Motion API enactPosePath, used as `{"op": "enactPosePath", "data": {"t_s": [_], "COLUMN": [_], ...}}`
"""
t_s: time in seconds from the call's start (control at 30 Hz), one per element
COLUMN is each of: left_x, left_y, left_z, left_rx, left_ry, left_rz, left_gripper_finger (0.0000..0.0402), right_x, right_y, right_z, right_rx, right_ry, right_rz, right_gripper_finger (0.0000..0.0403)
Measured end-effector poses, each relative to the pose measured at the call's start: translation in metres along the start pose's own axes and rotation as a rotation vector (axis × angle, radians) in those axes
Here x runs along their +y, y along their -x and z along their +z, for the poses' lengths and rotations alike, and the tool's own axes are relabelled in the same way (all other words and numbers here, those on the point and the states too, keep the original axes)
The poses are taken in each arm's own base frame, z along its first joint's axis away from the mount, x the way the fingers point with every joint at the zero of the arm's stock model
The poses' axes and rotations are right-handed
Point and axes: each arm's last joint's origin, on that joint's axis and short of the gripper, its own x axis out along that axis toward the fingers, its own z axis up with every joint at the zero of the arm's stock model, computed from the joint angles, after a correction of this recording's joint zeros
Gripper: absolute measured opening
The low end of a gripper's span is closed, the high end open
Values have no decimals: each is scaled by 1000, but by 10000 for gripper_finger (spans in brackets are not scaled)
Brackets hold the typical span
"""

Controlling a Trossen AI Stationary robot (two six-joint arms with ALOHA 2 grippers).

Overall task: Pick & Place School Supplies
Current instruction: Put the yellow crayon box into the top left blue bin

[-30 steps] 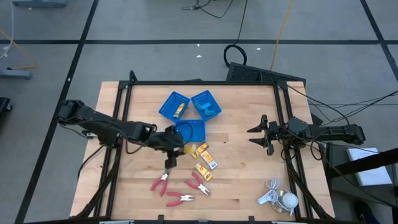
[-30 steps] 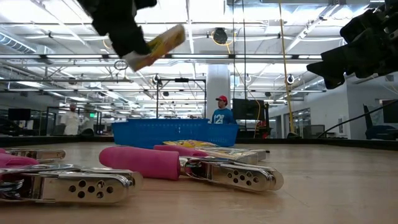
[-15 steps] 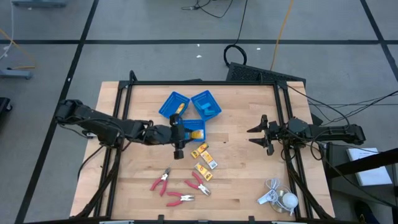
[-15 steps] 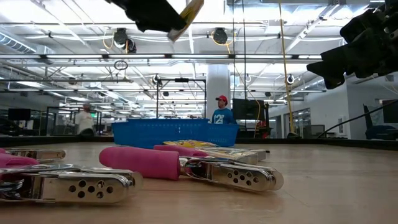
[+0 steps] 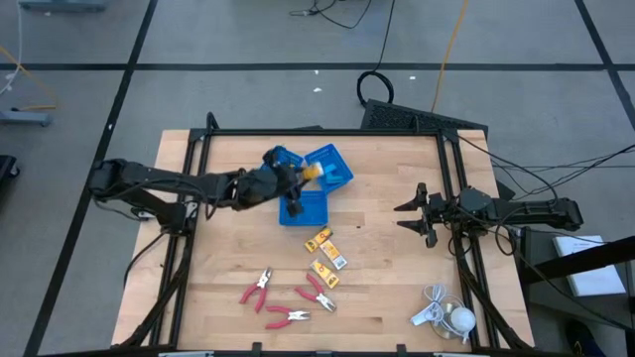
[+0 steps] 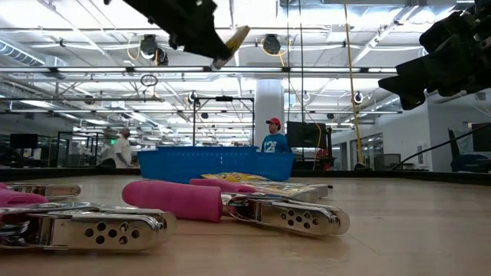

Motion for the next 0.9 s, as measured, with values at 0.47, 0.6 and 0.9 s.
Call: {"op": "enactPosePath", "data": {"t_s": [0.47,0.6,0.9], "left_x": [83,97,113], "left_y": [-1,-3,-7], "left_z": [-20,-32,-56], "left_rx": [181,249,377], "left_ry": [213,322,590], "left_rz": [294,357,488], "left_gripper_finger": [141,141,141], "right_x": [0,0,0], "right_y": [0,0,0], "right_z": [0,0,0], "right_rx": [0,0,0], "right_ry": [0,0,0], "right_rz": [0,0,0], "right_gripper_finger": [189,192,189]}}
